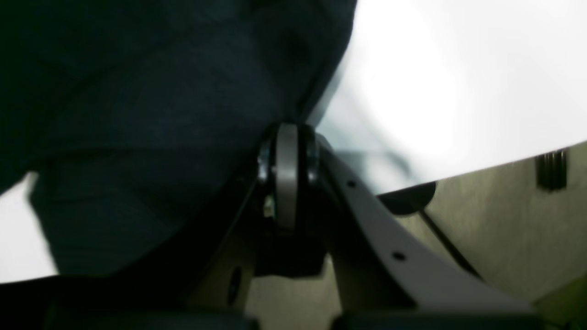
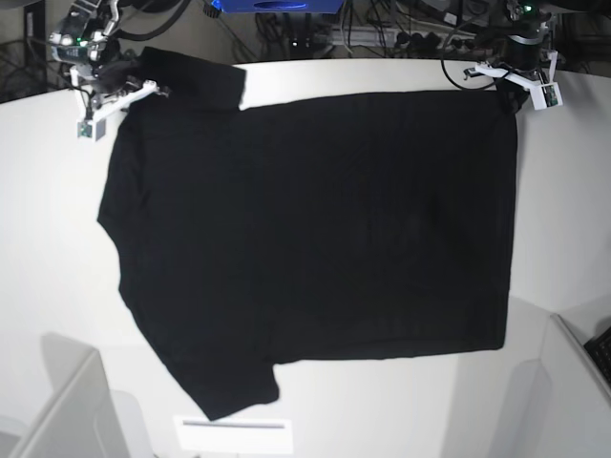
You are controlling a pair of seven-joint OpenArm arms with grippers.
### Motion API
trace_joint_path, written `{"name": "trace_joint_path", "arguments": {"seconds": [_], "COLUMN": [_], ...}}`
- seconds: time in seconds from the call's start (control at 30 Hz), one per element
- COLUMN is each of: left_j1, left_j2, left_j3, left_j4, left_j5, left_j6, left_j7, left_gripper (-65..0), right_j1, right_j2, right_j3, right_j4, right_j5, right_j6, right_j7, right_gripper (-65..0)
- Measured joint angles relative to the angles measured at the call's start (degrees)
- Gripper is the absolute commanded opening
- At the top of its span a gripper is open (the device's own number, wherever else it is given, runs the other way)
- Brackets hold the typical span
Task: Fold the T-shirt properly
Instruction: 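Close both grippers on the shirt's shoulder edges, then lift the shoulder edges with both grippers and pull them toward the hem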
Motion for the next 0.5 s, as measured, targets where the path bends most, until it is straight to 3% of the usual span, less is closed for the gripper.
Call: {"name": "trace_joint_path", "arguments": {"seconds": [0.1, 0.33, 0.43, 0.5], "left_j1": [-0.1, -1.1, -2.2, -2.3], "left_j2": [0.0, -0.2, -0.2, -0.3], "left_j3": [0.0, 0.6, 0.6, 0.6], "left_j4": [1.4, 5.6, 5.5, 5.5], "left_j5": [0.3, 0.0, 0.0, 0.0], "left_j6": [0.0, 0.1, 3.0, 3.2], "left_j7": [0.0, -0.1, 0.0, 0.0], "left_gripper": [-65.0, -65.0, -65.0, -65.0], "right_j1": [0.3, 3.0, 5.0, 7.1], "right_j2": [0.4, 1.9, 1.9, 2.1], "right_j3": [0.1, -0.1, -0.1, 0.0], "right_j4": [1.0, 1.0, 1.0, 1.0], "right_j5": [4.5, 4.7, 4.6, 4.3], "right_j6": [0.0, 0.0, 0.0, 0.0], "right_j7": [0.0, -0.5, -2.8, -5.4], "right_gripper": [-65.0, -65.0, -65.0, -65.0]}}
